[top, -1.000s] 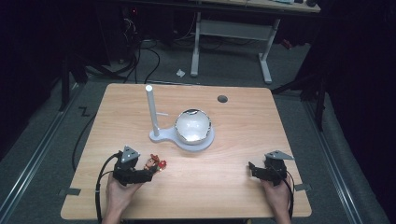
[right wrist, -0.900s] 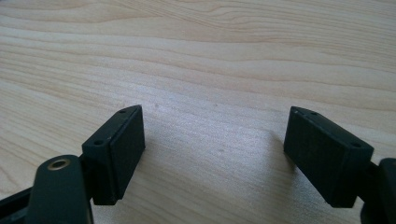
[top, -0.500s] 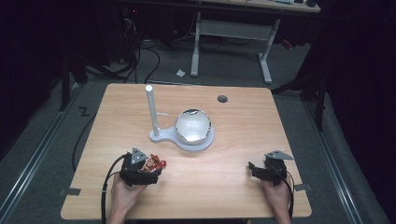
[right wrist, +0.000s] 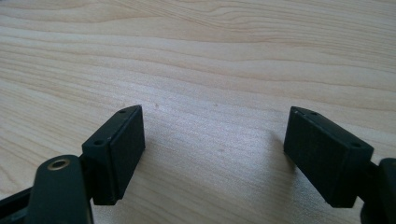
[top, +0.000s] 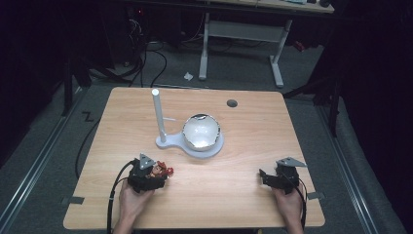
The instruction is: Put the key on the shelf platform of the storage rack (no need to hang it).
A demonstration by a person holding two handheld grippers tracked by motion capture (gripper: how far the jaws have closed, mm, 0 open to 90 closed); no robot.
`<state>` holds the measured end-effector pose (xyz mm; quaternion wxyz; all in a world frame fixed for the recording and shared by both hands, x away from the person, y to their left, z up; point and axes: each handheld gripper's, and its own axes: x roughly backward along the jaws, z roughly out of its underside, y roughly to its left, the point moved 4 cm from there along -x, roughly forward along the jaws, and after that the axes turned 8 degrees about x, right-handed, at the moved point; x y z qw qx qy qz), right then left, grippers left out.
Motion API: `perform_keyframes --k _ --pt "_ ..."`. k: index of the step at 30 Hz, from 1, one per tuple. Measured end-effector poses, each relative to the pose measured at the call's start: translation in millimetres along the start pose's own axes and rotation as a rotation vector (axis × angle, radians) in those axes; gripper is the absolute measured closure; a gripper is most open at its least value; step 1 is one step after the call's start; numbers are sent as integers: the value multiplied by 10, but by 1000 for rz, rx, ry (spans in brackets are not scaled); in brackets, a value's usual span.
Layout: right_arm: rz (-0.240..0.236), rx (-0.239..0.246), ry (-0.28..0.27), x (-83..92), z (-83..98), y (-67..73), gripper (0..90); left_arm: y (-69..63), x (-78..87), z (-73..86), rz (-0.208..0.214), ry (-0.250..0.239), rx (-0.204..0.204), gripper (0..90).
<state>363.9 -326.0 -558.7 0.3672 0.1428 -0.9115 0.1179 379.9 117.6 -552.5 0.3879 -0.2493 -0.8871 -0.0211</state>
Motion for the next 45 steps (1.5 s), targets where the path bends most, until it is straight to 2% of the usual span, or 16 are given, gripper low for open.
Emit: perform_keyframes --k 1,5,9,11,12,16,18,19,20,27,33,37,42,45 --pt "0 0 0 0 0 0 207 -8 0 0 4 -5 0 338" --pt "0 0 0 0 0 0 206 -17 4 -1 8 -11 -20 395" --pt "0 0 0 0 0 1 206 -29 1 20 10 5 -22 400" --pt "0 0 0 0 0 1 207 -40 -18 51 -10 23 -48 384" --pt "0 0 0 0 1 1 207 -42 -14 56 -9 19 -55 417" --pt "0 0 0 0 0 1 207 -27 -4 68 -9 0 -47 459" --pt "0 0 0 0 0 2 207 -43 5 66 -15 1 -50 510" --pt "0 0 0 0 0 2 207 -43 5 66 -15 1 -50 602" --pt "0 0 0 0 0 1 207 -61 3 66 -18 -8 -66 639" --pt "-1 0 0 0 0 2 206 -60 -1 56 -17 -6 -56 656" --pt "0 0 0 1 0 1 206 -71 70 31 -8 -22 -62 661" --pt "-1 -1 0 1 0 3 206 -70 156 -12 24 -41 -36 662" --pt "0 1 0 0 0 1 206 -111 255 -79 53 -57 -55 663" --pt "-1 0 0 0 0 3 206 -122 291 -101 66 -63 -49 663"
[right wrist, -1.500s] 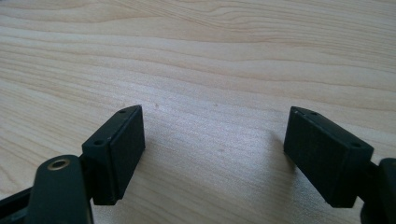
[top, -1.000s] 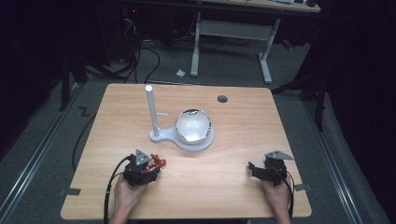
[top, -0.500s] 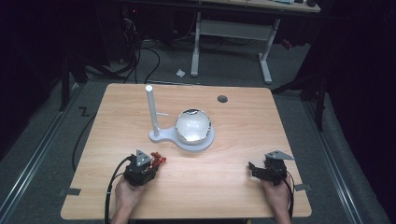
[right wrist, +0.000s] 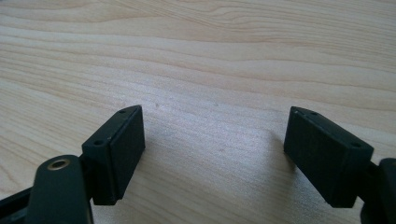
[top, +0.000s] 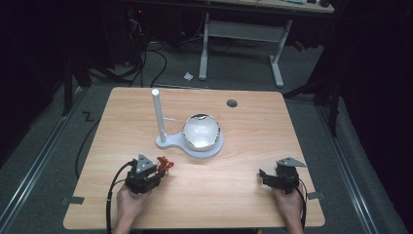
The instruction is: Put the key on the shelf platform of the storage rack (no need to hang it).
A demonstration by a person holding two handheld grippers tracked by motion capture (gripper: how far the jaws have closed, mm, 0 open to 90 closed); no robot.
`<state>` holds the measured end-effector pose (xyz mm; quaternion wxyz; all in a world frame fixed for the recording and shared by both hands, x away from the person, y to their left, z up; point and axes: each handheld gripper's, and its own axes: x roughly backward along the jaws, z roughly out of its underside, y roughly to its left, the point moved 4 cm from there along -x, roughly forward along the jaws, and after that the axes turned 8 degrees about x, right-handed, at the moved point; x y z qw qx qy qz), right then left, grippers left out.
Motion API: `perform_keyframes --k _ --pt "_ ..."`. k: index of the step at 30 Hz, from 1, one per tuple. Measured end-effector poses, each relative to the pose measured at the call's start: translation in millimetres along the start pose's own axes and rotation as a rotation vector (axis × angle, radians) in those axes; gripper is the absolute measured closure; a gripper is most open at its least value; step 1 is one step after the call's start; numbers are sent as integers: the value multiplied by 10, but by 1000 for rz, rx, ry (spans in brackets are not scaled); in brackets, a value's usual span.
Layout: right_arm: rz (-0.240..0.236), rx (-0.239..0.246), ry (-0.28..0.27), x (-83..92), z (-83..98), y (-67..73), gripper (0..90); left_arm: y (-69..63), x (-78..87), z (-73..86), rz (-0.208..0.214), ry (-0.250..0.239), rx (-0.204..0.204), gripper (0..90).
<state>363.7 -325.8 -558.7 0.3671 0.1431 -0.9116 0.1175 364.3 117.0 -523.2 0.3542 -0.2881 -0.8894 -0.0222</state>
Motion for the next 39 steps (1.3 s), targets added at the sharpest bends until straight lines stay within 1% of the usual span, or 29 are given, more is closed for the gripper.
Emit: perform_keyframes --k 3,7,12,13,14,16,17,18,20,22,23,26,29,31,32,34,39 --pt "0 0 0 0 0 0 207 -18 46 -39 16 -8 9 664" --pt "0 0 0 0 0 1 207 -47 105 -96 29 -17 -7 664" --pt "0 0 0 0 0 1 207 -83 186 -162 60 -32 3 664" --pt "0 0 0 0 0 1 206 -109 208 -199 71 -32 -12 665" --pt "0 0 0 0 0 1 206 -109 208 -199 71 -32 -12 664" --pt "0 0 0 0 0 0 206 -135 227 -246 81 -32 -26 665" --pt "0 0 0 0 0 0 206 -135 227 -246 81 -32 -26 665" --pt "0 0 0 0 0 1 207 -146 234 -275 96 -36 -22 665" --pt "0 1 0 0 0 0 206 -151 236 -288 102 -36 -21 665" --pt "0 0 0 0 0 0 206 -167 236 -320 125 -36 -8 665" --pt "0 0 0 0 0 0 206 -167 236 -320 125 -36 -8 665" --pt "0 0 0 0 0 1 206 -192 229 -357 132 -35 -18 665" --pt "0 0 0 0 0 1 207 -222 228 -402 158 -38 -16 666" --pt "0 0 0 0 0 1 207 -237 229 -433 159 -39 -20 665" --pt "0 0 0 0 0 1 207 -252 224 -446 171 -38 -15 665" --pt "0 0 0 0 0 1 207 -262 222 -474 166 -37 -27 665" --pt "1 0 -1 -1 0 1 207 -315 216 -550 192 -40 -35 665"
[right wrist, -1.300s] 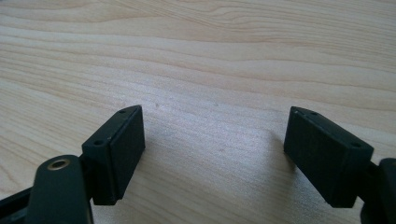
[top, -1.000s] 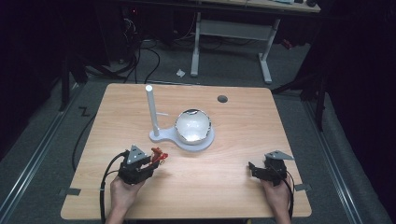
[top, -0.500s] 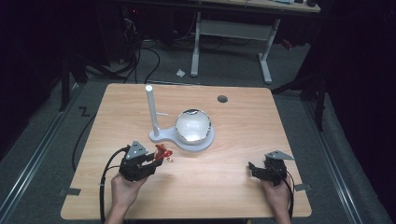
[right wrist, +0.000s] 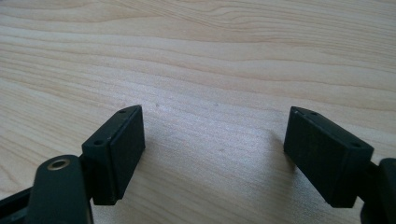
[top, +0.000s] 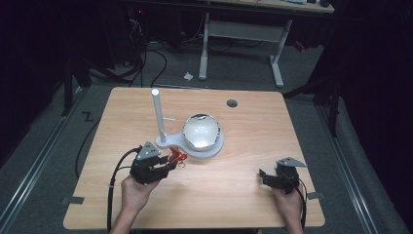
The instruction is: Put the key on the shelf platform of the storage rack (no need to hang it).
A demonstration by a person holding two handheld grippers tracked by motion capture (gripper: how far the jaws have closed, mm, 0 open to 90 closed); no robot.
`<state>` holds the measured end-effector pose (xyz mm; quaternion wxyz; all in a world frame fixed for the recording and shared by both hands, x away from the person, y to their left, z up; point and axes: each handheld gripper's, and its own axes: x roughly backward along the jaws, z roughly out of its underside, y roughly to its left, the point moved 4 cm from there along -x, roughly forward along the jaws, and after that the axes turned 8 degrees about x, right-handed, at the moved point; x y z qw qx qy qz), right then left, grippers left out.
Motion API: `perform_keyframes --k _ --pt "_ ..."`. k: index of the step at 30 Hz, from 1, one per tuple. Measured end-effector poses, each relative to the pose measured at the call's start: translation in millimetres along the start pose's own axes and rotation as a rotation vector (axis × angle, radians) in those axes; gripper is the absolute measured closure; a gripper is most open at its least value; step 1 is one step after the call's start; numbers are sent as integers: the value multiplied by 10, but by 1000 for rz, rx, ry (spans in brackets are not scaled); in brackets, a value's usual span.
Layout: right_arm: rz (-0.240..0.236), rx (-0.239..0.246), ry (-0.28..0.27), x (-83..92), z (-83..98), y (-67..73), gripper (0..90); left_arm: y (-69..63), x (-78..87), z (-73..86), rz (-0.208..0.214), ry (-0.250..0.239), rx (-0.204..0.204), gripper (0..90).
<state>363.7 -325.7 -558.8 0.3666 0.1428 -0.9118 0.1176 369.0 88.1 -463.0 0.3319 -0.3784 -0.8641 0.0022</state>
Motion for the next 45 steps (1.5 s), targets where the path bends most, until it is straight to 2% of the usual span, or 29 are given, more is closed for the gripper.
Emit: perform_keyframes --k 18,30,35,41,45 --pt "0 0 0 0 0 0 206 -127 -113 -325 52 4 -32 665" --pt "-1 0 1 1 0 0 207 -95 -217 -531 83 -5 -5 666" --pt "0 0 0 0 0 0 206 -83 -281 -582 75 9 -15 665" --pt "0 0 0 0 0 0 207 -62 -321 -683 74 -4 -13 665" --pt "-1 1 1 1 0 -1 206 -80 -401 -762 62 14 -38 665"
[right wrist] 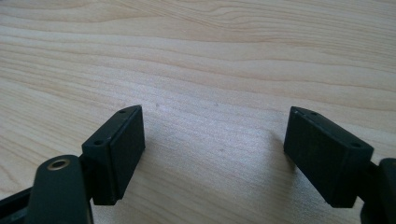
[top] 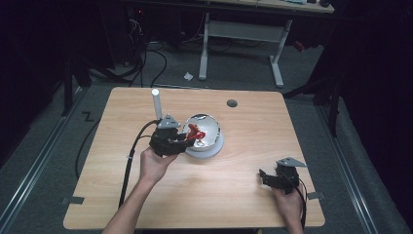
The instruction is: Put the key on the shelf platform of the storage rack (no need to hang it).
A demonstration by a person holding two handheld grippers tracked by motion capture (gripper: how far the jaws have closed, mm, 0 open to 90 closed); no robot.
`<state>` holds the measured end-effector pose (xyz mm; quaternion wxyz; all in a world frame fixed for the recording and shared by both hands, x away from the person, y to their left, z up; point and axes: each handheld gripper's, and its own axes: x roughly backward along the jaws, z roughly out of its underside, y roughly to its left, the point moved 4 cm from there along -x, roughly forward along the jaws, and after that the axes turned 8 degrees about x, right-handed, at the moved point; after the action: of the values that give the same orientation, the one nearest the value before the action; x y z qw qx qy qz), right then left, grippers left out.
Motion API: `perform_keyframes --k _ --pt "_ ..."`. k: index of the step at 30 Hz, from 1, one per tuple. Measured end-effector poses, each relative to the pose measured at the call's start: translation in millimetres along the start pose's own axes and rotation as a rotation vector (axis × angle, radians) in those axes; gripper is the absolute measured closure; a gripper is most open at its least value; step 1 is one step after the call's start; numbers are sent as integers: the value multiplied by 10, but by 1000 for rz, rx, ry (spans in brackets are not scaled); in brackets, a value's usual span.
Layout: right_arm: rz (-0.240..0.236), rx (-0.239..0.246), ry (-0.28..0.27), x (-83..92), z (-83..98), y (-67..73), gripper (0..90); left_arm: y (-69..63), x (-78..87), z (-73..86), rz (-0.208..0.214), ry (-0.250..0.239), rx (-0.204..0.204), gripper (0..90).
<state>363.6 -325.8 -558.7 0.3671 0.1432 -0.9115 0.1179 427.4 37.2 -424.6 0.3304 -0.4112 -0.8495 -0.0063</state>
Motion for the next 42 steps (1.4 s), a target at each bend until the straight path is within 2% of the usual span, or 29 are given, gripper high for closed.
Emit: perform_keyframes --k 5,12,21,42 --pt "0 1 -1 0 0 1 206 -9 -41 -58 6 -8 7 665" --pt "0 0 -1 1 1 3 207 -19 -141 -141 2 5 -9 665" --pt "0 1 -1 0 1 2 206 50 -320 -222 -32 11 -3 665" --pt "0 1 -1 1 1 2 206 155 -669 -192 -69 53 31 664"
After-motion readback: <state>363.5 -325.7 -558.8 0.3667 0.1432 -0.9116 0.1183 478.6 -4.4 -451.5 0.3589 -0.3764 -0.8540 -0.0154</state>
